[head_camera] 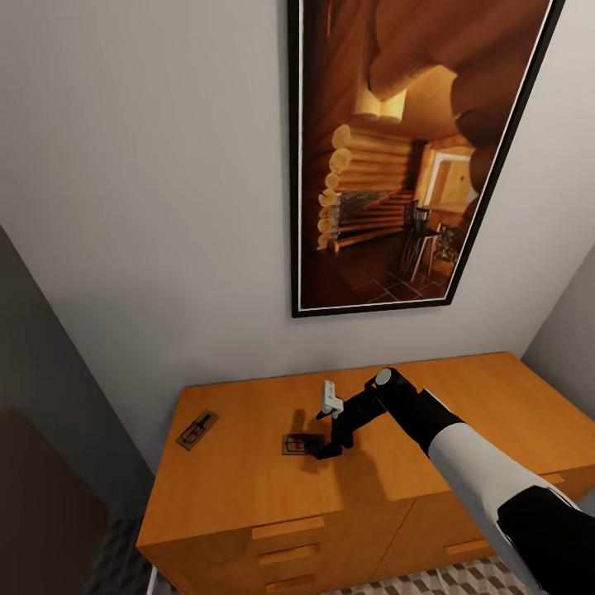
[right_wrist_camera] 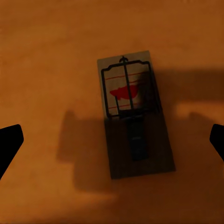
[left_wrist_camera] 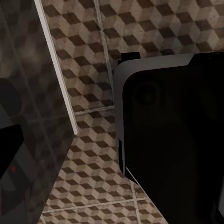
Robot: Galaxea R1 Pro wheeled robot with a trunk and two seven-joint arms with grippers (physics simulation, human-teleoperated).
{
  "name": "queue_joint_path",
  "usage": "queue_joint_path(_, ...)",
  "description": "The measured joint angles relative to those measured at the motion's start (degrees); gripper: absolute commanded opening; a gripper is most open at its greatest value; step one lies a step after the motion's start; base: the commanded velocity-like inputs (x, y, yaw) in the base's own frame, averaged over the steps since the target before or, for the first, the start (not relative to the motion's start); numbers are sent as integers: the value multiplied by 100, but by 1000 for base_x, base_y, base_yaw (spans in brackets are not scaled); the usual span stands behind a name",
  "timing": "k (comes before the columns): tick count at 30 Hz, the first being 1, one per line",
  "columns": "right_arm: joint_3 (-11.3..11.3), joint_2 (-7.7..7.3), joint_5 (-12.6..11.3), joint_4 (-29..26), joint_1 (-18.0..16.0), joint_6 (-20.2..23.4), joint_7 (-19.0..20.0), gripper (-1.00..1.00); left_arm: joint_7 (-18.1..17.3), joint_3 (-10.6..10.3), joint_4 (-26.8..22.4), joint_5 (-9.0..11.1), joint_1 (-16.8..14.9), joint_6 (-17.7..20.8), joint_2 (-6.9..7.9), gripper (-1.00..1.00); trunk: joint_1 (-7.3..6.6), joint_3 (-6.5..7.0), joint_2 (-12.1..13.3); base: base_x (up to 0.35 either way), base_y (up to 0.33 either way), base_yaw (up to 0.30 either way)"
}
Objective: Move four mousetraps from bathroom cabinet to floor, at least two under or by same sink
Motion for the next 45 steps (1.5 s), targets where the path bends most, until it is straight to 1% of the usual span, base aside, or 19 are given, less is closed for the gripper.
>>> queue_joint_path(6, 0, 0, -1, 10, 0, -40, -2, 100, 0, 0, 0, 2, 0, 0, 0, 100, 0, 0, 0, 0, 0, 0)
queue_joint_path(9, 0, 3, -1, 111, 0, -51, -5, 100, 0, 0, 0, 0, 0, 0, 0, 100, 0, 0, 0, 0, 0, 0)
queue_joint_path(12, 0, 15, 0, 340, 0, -294, -7, 100, 0, 0, 0, 1, 0, 0, 0, 100, 0, 0, 0, 0, 0, 0)
queue_joint_path(18, -5, 15, -1, 479, 0, -474, -16, 100, 0, 0, 0, 1, 0, 0, 0, 100, 0, 0, 0, 0, 0, 0)
queue_joint_path(45, 0, 9, -1, 502, 0, -535, -26, 100, 0, 0, 0, 0, 9, 0, 0, 100, 0, 0, 0, 0, 0, 0)
